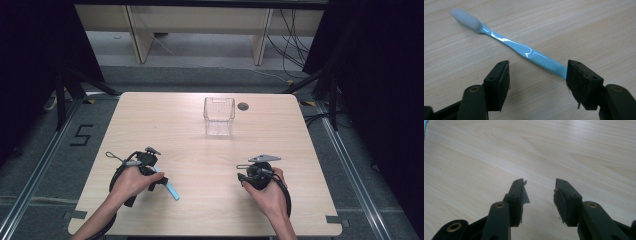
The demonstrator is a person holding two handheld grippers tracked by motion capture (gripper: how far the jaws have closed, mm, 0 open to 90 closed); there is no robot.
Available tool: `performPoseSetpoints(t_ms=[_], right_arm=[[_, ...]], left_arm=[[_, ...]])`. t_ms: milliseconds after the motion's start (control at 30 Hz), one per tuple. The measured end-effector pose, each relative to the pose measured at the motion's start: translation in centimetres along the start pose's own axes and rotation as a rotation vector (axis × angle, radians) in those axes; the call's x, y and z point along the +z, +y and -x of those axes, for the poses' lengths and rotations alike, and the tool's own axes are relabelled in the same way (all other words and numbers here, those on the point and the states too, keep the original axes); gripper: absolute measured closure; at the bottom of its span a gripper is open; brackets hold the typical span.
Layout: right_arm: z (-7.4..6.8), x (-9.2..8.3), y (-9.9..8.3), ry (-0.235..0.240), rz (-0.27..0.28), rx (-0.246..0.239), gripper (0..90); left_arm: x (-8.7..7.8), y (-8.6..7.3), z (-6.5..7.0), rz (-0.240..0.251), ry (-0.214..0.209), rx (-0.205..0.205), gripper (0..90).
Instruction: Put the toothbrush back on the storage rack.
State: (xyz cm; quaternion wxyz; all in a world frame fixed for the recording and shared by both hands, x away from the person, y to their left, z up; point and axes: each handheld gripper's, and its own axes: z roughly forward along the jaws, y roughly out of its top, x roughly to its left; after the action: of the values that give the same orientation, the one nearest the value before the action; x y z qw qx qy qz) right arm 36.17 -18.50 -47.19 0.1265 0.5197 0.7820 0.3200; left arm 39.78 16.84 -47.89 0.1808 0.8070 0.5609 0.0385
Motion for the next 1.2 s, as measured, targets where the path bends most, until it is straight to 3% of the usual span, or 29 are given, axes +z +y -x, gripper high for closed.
performPoseSetpoints(t_ms=[67, 200, 267, 333, 433, 700, 833, 1200], right_arm=[[0.0, 0.1, 0.0, -0.013, -0.002, 0.0, 59.8], [-0.1, 0.1, 0.0, 0.007, 0.002, 0.0, 59.8], [0.0, 0.2, 0.0, -0.013, -0.002, -0.01, 59.8], [0.0, 0.2, 0.0, 0.014, 0.003, -0.003, 59.8], [0.4, 0.3, -0.1, -0.024, 0.004, -0.043, 59.8], [0.1, 0.1, -0.1, -0.009, -0.006, -0.004, 59.8], [0.0, 0.2, -0.2, -0.005, -0.006, -0.001, 59.7], [0.0, 0.1, -0.1, -0.006, -0.007, 0.001, 59.7]], left_arm=[[0.1, 0.3, 0.1, -0.016, 0.013, 0.003, 35.1], [0.5, 0.5, 0.4, -0.038, 0.014, -0.013, 34.9], [0.6, 0.6, 0.3, -0.035, 0.015, -0.007, 34.8], [0.7, 0.8, 0.4, -0.032, 0.023, -0.02, 35.0], [0.8, 1.0, 0.5, -0.034, 0.022, -0.027, 34.9], [0.8, 1.3, 1.0, -0.018, 0.018, -0.027, 34.2], [1.1, 1.3, 1.0, -0.037, 0.022, -0.024, 34.0], [1.2, 1.1, 0.8, -0.035, 0.048, 0.036, 38.7]])
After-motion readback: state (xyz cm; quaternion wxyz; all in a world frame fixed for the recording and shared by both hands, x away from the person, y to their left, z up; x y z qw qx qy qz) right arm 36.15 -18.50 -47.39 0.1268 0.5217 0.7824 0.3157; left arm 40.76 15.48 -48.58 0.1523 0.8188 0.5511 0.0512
